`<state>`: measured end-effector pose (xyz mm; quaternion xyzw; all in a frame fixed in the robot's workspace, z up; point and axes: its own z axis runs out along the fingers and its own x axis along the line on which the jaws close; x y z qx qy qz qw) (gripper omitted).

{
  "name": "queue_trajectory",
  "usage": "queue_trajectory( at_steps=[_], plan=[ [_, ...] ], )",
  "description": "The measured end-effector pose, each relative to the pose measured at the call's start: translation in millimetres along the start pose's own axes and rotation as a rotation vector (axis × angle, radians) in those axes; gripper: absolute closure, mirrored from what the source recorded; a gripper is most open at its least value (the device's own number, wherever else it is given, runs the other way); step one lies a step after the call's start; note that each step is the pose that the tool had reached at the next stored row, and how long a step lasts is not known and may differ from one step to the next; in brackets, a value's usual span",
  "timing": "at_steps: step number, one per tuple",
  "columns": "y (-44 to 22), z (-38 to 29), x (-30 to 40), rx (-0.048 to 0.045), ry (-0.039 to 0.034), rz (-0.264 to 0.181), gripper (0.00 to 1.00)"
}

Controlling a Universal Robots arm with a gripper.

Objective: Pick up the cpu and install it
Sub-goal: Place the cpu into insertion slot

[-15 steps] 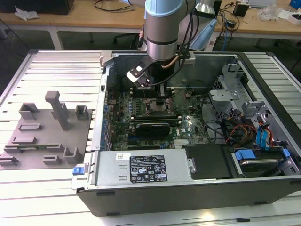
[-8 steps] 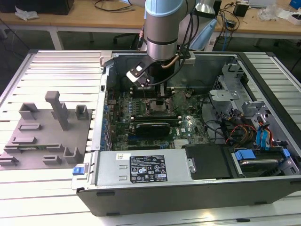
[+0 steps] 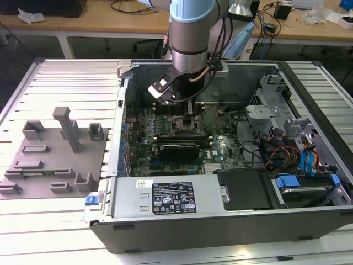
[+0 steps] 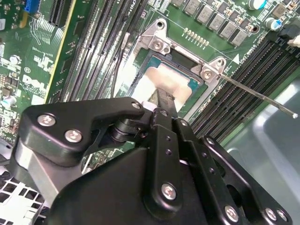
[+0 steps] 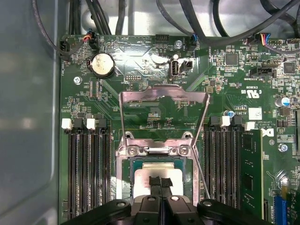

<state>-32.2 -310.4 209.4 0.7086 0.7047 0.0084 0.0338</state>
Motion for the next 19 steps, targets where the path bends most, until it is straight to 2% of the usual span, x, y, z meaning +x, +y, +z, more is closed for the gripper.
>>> queue_trajectory(
  at_steps=[4,15,16,19],
  plan=[
    [-1.0,4.5,0.1,-0.0006,-0.0003,0.000,0.89],
    [-1.1,6.0,0.2,-0.0007,-0.0002,0.000,0.89],
    [-0.8,4.7,0.4,-0.0016,0.0015,0.000,0.89],
    [-0.4,-6.0,-0.2,-0.0007,-0.0001,0.000,0.89]
  ],
)
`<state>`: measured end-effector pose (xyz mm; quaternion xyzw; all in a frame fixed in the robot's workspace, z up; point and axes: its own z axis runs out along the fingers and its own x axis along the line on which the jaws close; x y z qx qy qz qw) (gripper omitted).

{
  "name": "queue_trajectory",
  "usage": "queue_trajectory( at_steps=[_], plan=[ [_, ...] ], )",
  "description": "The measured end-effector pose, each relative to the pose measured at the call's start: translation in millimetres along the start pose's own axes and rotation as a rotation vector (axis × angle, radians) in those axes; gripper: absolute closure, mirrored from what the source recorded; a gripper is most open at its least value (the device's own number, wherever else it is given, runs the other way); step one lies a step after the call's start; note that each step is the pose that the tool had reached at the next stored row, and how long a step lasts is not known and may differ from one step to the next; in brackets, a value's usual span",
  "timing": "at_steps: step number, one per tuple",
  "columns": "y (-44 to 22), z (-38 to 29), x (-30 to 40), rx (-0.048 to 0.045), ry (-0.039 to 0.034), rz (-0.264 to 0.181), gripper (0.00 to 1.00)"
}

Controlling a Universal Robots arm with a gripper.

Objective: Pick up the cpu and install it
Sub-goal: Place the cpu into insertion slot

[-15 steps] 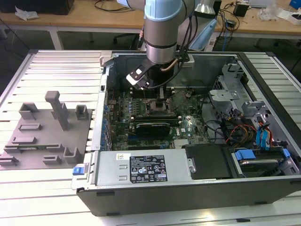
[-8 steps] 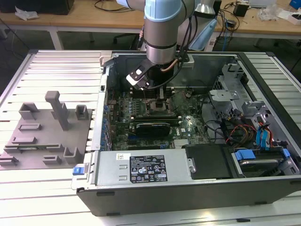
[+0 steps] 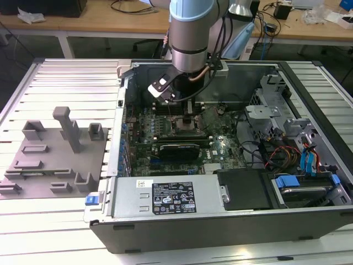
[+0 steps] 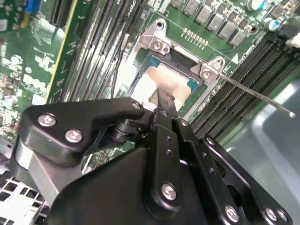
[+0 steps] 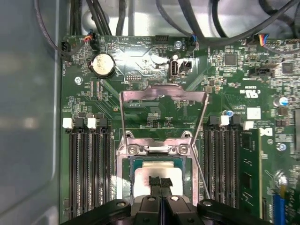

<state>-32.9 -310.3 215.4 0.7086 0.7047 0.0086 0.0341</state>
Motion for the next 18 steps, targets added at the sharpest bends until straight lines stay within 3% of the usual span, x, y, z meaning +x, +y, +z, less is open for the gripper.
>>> queue_trajectory(
  at_steps=[4,12,18],
  plan=[
    [0.7,-11.7,-0.4,0.0000,0.0000,0.000,0.89],
    [2.8,-44.3,-1.6,0.0000,-0.0001,0.000,0.89],
    [2.9,-44.5,-1.6,0.0000,-0.0017,0.000,0.89]
  ],
)
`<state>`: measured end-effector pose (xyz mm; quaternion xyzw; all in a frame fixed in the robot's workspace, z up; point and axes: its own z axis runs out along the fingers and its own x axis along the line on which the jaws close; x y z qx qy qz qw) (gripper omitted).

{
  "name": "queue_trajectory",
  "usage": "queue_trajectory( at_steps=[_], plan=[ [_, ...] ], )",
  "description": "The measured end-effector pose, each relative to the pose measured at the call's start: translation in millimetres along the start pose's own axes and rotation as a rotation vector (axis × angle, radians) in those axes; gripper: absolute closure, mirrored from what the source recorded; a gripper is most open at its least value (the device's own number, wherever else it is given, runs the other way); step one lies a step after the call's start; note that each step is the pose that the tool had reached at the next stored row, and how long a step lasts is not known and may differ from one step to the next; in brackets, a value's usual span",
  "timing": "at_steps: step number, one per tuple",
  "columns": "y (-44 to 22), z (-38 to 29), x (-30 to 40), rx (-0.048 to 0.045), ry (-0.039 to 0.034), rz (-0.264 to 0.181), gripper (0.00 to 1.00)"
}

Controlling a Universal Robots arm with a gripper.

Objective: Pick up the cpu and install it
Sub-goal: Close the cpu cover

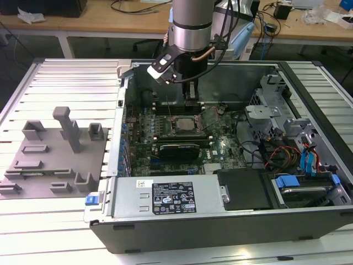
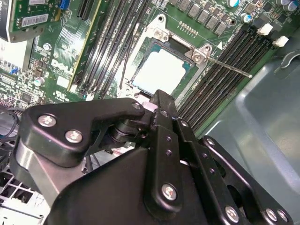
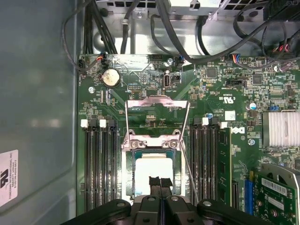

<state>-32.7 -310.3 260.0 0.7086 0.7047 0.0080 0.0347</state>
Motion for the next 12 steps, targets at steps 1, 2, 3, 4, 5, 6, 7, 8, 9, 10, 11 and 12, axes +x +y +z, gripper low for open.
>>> queue_trajectory(
  at_steps=[1,2,3,4,5,6,7,8,9,10,11,12],
  plan=[
    [0.0,0.0,0.0,0.0000,-0.0002,0.000,0.89],
    [0.0,0.0,0.0,0.0000,-0.0005,0.000,0.89],
    [0.0,0.0,0.0,0.0000,-0.0006,0.000,0.89],
    [0.0,0.0,0.0,0.0000,-0.0007,0.000,0.89],
    [0.0,0.0,0.0,0.0000,-0.0009,0.000,0.89],
    [0.0,0.0,0.0,0.0000,-0.0011,0.000,0.89],
    [0.0,0.0,0.0,0.0000,-0.0013,0.000,0.89],
    [0.0,0.0,0.0,0.0000,-0.0015,0.000,0.89],
    [0.0,0.0,0.0,-0.0001,-0.0017,0.000,0.89],
    [0.0,0.0,0.0,0.0000,-0.0018,0.000,0.89],
    [0.7,0.1,-0.1,0.0000,-0.0019,0.000,0.89],
    [2.8,0.2,-0.5,0.0000,-0.0018,0.000,0.89]
  ],
)
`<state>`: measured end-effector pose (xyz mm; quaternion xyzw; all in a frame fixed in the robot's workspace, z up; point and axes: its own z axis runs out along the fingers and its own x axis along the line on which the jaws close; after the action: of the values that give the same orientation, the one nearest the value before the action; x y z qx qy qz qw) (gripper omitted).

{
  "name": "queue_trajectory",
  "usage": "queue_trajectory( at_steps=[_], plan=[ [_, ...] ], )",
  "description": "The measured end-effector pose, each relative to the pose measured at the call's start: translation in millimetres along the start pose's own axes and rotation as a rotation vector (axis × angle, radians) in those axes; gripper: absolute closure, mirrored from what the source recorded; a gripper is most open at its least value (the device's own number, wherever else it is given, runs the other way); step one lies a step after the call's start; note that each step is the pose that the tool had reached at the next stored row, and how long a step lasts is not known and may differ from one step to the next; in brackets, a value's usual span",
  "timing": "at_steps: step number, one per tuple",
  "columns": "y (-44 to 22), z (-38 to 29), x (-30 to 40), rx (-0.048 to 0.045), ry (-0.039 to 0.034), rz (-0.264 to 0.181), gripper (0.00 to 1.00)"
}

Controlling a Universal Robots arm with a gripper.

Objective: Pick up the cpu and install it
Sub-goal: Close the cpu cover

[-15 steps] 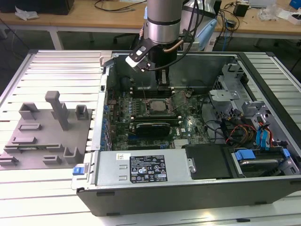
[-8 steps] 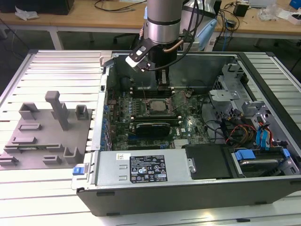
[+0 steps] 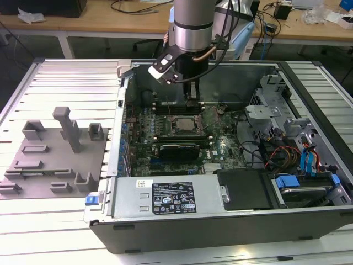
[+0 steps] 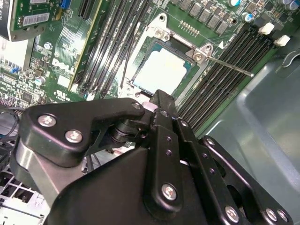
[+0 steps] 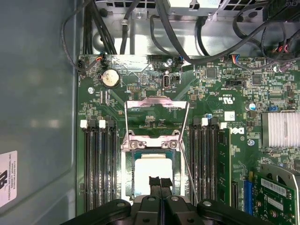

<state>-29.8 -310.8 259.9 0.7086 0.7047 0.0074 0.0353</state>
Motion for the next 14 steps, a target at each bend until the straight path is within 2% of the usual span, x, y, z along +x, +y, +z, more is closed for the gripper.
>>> queue_trajectory(
  at_steps=[3,7,10,12,14],
  plan=[
    [9.7,0.6,-1.7,0.0010,-0.0001,0.000,0.89],
    [16.9,1.1,-2.4,0.0019,-0.0001,0.000,0.89],
    [17.5,0.2,-2.5,0.0020,-0.0003,0.000,0.89],
    [17.7,-2.9,-2.6,0.0019,0.0000,0.000,0.89],
    [18.1,-8.7,-2.8,0.0019,0.0000,0.000,0.89]
  ],
)
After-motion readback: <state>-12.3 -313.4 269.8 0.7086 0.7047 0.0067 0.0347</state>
